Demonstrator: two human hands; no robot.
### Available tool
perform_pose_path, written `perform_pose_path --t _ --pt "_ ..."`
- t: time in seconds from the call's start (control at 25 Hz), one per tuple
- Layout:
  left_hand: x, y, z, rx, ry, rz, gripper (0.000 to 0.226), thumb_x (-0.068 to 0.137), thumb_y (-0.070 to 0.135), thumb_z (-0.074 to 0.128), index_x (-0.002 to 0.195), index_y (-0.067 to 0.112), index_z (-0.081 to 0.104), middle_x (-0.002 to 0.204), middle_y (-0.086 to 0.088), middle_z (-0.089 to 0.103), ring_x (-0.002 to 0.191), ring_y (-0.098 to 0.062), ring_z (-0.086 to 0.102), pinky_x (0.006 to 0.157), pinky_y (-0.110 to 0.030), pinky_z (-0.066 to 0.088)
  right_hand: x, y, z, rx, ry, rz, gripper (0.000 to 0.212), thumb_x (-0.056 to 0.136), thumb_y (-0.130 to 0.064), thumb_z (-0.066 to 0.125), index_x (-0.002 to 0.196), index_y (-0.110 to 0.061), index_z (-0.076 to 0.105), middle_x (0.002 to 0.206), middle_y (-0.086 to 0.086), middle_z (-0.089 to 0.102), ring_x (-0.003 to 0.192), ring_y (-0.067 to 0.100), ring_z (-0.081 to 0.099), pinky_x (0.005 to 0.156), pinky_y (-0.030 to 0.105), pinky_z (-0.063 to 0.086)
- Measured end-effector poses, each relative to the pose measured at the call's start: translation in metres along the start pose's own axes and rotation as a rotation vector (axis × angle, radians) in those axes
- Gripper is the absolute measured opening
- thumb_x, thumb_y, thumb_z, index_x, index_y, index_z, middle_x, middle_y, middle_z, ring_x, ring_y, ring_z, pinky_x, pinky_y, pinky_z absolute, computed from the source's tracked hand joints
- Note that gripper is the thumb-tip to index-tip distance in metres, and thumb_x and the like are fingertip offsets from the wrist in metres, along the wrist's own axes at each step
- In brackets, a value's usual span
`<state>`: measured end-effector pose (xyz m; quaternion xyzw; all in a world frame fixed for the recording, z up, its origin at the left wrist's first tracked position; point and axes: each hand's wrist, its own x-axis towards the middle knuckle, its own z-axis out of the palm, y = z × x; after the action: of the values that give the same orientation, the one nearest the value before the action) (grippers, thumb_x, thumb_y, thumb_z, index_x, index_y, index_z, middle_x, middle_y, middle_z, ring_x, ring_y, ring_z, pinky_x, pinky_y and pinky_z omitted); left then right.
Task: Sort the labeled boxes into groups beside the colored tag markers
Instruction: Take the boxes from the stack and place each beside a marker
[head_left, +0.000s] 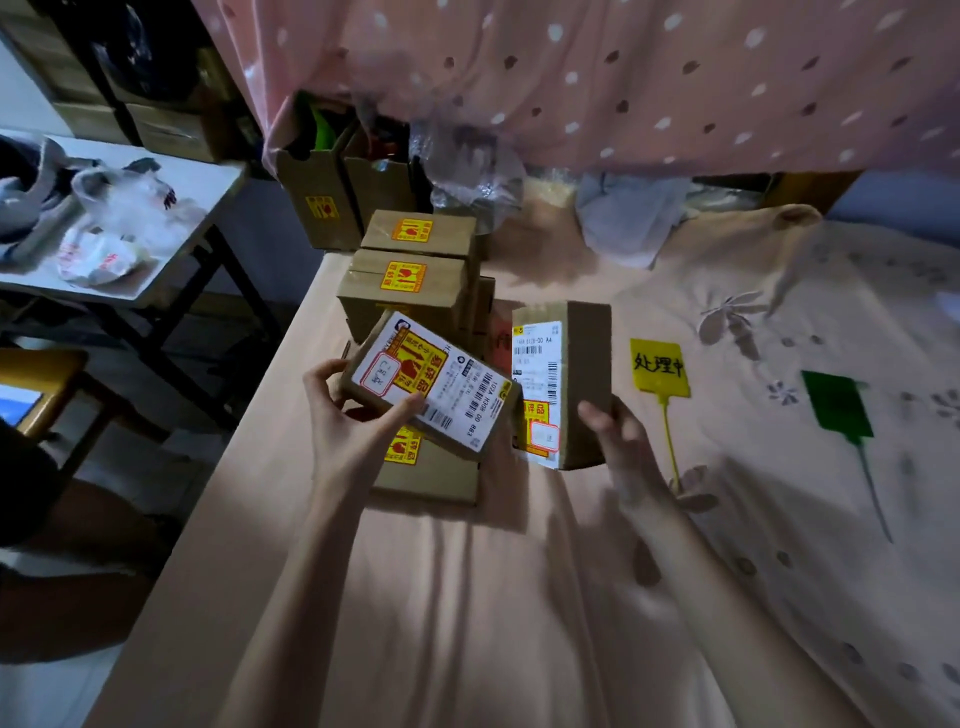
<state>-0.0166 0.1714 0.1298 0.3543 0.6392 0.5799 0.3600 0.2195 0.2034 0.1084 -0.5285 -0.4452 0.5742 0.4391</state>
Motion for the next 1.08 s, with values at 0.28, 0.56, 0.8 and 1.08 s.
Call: perform_pose_path --t 0.28,0.56,0.8,1.08 --pt "-0.007 -0.002 0.026 -0.161 -0.015 -0.105 0.050 0.074 0.018 0.074 0.102 0.017 0.033 0.110 -0.016 0.056 0.098 -0.036 0.067 0.063 -0.031 0.062 0.009 -0.011 -0.010 -0.082 0.161 -0.074 0.039 0.073 -0.008 0.076 0.108 -0.012 0.057 0.100 0.000 0.066 0.071 -0.013 0.064 0.061 0.007 0.049" --pt "-0.022 -0.010 0.028 -0.397 -0.338 -0.348 0.085 0.061 0.015 0.063 0.139 0.033 0.035 0.104 -0.001 0.072 0.089 -0.027 0.072 0.082 -0.051 0.057 -0.013 -0.020 -0.070 0.069 0.127 0.017 0.036 0.062 -0.024 0.061 0.098 -0.025 0.056 0.081 -0.006 0.073 0.066 0.010 0.070 0.054 0.027 0.055" --pt "-0.050 -0.015 0.078 -0.550 -0.192 -0.444 0.074 0.065 0.010 0.058 0.133 0.033 0.041 0.097 -0.004 0.074 0.072 -0.020 0.073 0.071 -0.043 0.057 -0.044 -0.009 -0.110 0.157 0.105 0.043 0.030 0.071 -0.017 0.055 0.099 -0.015 0.065 0.088 0.002 0.076 0.078 0.022 0.071 0.063 0.034 0.060" --pt "-0.095 -0.006 0.126 -0.247 -0.436 -0.226 0.074 0.054 0.022 0.076 0.122 0.022 0.047 0.103 -0.003 0.068 0.086 -0.017 0.068 0.061 -0.028 0.057 -0.077 -0.021 -0.168 -0.021 0.093 -0.127 0.081 0.068 -0.015 0.065 0.139 -0.035 0.031 0.087 -0.004 0.076 0.085 0.010 0.071 0.068 0.021 0.055"
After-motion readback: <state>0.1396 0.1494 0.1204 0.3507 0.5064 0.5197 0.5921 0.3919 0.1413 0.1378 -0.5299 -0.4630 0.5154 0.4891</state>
